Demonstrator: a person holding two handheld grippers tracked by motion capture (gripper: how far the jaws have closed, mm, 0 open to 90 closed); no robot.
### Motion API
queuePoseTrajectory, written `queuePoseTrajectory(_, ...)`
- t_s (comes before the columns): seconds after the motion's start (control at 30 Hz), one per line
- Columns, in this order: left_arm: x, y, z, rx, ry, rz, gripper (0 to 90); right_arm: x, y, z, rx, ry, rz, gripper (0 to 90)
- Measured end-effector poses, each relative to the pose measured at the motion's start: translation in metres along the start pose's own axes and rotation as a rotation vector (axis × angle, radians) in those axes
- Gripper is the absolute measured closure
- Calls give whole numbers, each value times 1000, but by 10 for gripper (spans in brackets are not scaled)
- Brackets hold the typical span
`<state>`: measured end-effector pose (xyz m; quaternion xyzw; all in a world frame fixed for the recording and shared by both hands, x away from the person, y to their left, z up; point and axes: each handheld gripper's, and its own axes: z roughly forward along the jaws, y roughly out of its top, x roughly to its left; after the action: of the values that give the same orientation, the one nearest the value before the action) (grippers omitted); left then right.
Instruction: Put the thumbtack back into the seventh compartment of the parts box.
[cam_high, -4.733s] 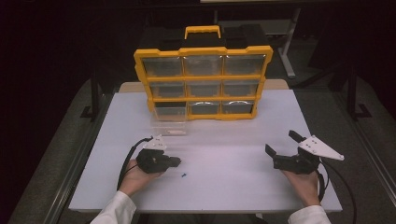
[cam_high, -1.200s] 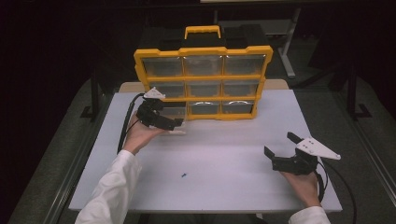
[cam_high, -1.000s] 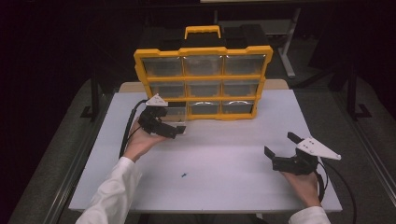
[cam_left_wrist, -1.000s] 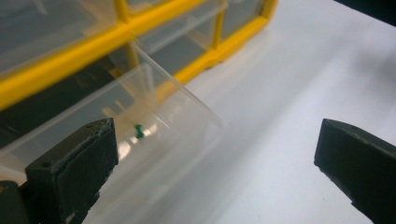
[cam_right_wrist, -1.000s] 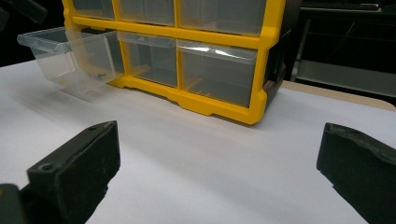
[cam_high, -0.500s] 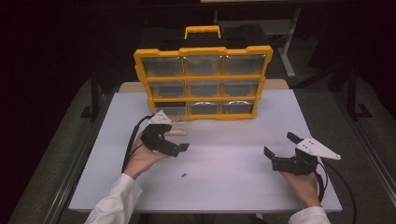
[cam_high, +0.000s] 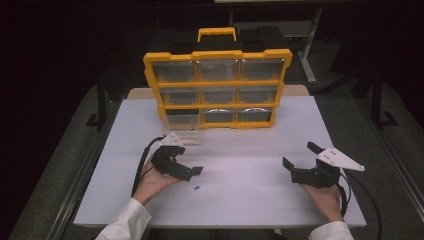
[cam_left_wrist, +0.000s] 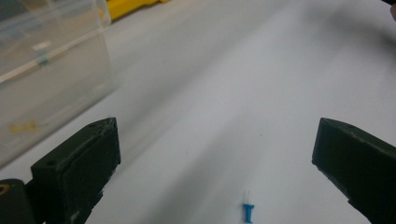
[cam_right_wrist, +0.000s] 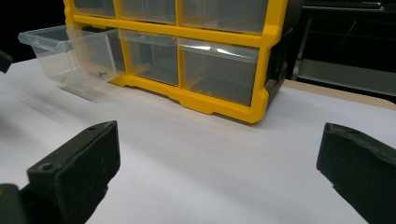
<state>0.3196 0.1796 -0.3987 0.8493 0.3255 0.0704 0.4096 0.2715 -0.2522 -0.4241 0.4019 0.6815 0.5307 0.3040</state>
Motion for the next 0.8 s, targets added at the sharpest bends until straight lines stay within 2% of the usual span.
queuePoseTrajectory(0.03,-1,-7,2,8,-8,-5,9,0,0,0,1,0,-2,0)
queuePoseTrajectory(0.2,-3,-19,8,22,-19,-15,35,0,0,0,-1,-3,3,0)
queuePoseTrajectory(0.4,-6,-23,9,35,-24,-12,66,0,0,-1,-3,-2,0,0)
queuePoseTrajectory(0.5,-9,-28,8,41,-32,-9,163,0,0,-1,-5,-2,3,0)
queuePoseTrajectory(0.8,-22,-37,12,73,-20,34,339,0,1,-2,-11,-2,5,0)
